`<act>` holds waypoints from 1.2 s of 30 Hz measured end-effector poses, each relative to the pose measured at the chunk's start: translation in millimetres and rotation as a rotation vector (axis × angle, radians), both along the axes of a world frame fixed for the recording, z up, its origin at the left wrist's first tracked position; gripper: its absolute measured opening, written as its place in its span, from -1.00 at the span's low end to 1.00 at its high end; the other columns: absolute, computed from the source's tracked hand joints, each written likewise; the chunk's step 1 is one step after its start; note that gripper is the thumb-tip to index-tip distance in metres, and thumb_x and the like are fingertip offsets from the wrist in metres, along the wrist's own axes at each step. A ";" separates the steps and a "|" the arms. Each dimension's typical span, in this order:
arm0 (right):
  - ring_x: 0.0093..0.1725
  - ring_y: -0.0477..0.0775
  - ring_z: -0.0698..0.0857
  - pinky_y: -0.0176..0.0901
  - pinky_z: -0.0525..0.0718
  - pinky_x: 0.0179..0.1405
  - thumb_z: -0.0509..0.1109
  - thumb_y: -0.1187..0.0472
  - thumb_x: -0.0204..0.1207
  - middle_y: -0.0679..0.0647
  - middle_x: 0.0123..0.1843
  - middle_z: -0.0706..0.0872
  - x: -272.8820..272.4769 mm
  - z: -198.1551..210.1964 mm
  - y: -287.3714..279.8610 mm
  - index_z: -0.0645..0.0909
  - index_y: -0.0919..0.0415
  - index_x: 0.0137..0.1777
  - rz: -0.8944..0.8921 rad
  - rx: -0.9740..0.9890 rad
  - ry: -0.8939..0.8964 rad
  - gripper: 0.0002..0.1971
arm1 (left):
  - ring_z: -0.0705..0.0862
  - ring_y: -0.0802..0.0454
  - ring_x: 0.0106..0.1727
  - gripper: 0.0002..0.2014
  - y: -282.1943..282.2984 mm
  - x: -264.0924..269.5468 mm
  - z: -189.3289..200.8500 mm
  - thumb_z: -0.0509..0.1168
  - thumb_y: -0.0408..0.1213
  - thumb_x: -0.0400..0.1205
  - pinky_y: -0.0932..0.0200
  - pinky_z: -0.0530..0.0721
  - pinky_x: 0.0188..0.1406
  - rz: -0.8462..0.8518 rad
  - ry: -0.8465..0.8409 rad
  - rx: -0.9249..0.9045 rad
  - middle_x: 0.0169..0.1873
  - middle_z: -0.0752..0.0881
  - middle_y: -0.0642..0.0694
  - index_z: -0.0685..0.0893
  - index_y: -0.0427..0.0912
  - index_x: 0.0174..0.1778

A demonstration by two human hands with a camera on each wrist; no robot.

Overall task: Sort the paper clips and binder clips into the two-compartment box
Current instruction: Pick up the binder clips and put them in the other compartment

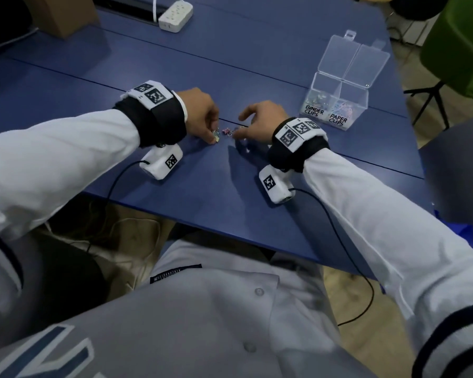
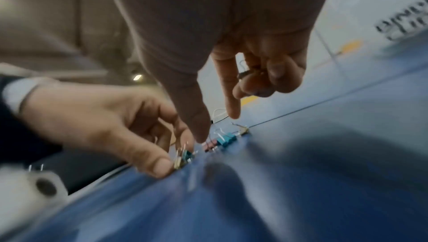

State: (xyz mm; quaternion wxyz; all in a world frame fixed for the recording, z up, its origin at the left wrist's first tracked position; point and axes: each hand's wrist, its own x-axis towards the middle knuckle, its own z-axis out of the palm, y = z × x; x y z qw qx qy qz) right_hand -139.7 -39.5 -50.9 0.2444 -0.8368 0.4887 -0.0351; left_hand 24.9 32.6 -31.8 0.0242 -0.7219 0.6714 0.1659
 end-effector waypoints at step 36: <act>-0.62 -0.04 0.30 -0.32 0.29 -0.64 0.23 0.01 0.54 0.03 -0.38 0.36 -29.1 10.1 -17.2 0.43 0.11 -0.40 -0.453 0.608 -0.495 -0.69 | 0.38 0.12 -0.53 -0.72 -27.3 3.7 4.1 0.03 -0.38 0.66 0.28 0.33 -0.46 0.454 0.798 0.060 -0.38 0.56 -0.03 0.66 -0.15 -0.11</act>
